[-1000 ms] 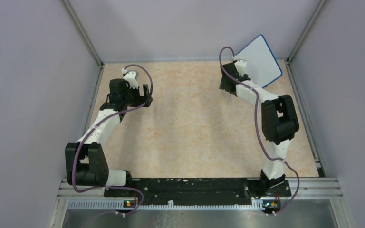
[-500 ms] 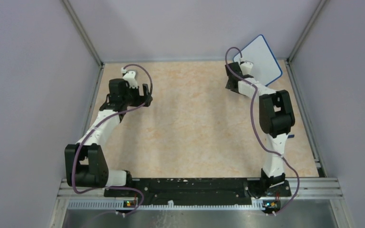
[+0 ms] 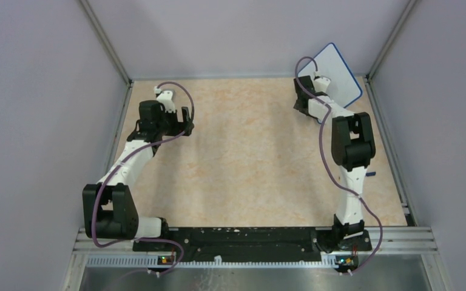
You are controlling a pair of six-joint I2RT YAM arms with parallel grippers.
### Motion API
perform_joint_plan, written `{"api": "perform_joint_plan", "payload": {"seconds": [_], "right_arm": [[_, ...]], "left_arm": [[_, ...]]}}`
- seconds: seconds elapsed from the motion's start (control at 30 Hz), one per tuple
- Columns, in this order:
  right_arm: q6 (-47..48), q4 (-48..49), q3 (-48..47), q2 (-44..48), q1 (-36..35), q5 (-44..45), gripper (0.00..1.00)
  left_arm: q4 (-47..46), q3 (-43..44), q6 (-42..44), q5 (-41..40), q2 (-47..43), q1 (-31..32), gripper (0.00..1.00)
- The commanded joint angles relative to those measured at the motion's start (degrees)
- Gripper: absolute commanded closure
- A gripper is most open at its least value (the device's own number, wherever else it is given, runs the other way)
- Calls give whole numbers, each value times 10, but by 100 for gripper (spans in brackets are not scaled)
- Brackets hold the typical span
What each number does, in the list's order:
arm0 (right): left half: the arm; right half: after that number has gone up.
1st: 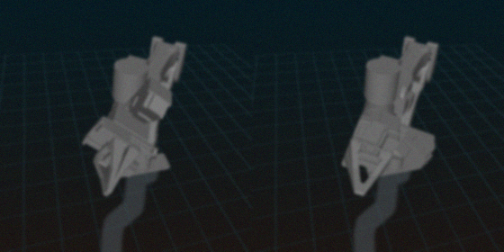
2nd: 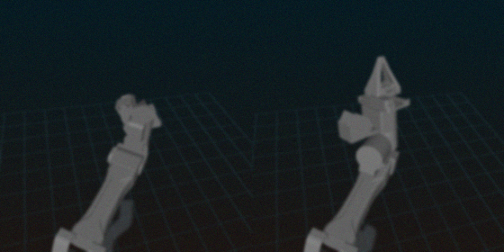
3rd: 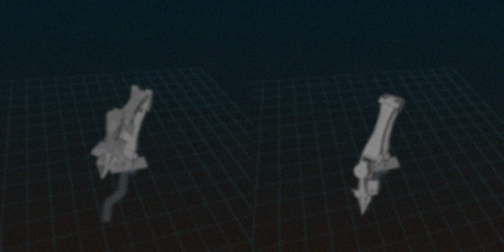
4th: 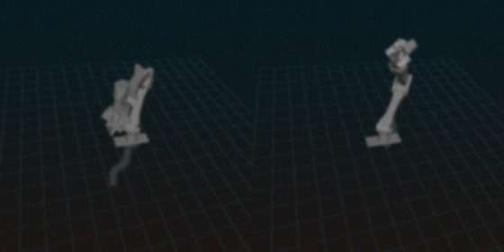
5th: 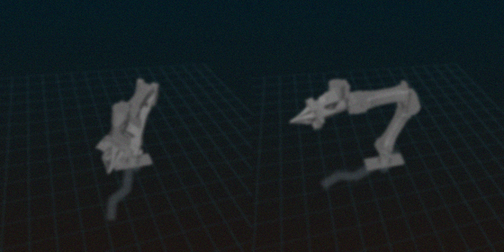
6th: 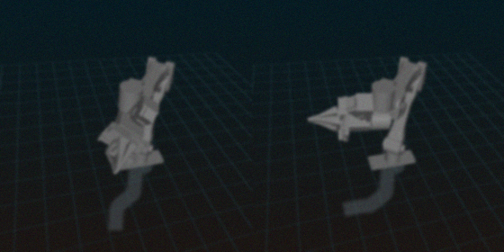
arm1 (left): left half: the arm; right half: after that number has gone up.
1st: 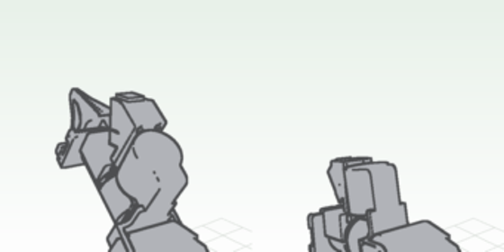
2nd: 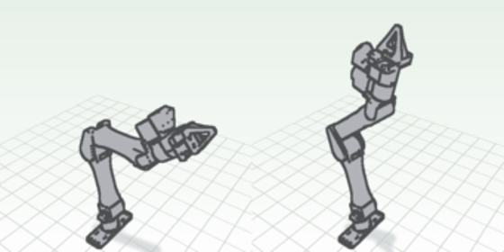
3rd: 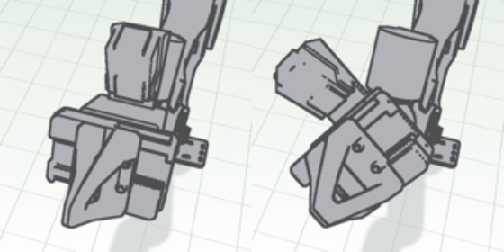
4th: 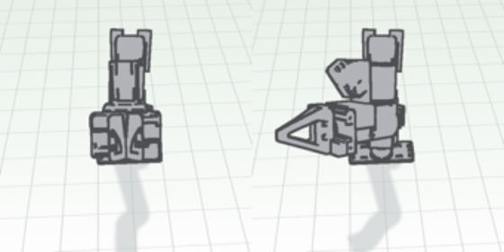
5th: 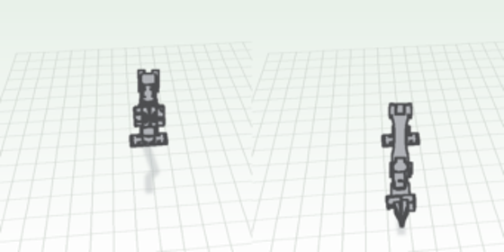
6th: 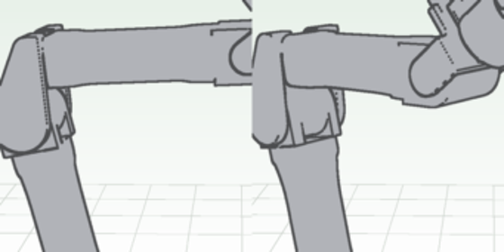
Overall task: Write a sentence on the whiteboard
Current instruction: Adjust the Whiteboard stand at the corner of the board.
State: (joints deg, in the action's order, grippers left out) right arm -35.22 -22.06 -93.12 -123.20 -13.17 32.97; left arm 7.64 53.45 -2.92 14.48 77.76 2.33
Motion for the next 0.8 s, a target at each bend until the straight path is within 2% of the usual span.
{"api": "perform_joint_plan", "payload": {"seconds": [0.0, 0.2, 0.5, 0.7, 0.77], "right_arm": [[-11, -1, -19, -14, 22, 16, 39], [-19, -19, -43, -35, 23, 13, 42], [-26, -52, -83, -73, 23, 24, 53], [-33, -40, -58, -60, 24, 2, 57], [-28, -47, -72, -68, 24, 12, 63]], "left_arm": [[-23, 4, -5, -7, -7, 2, 1], [-24, 5, -8, -8, -2, 2, 1], [-25, 4, -9, -12, 2, 2, 1], [-27, 4, -11, -11, 7, 2, 1], [-27, 6, -12, -10, 9, 2, 1]]}}
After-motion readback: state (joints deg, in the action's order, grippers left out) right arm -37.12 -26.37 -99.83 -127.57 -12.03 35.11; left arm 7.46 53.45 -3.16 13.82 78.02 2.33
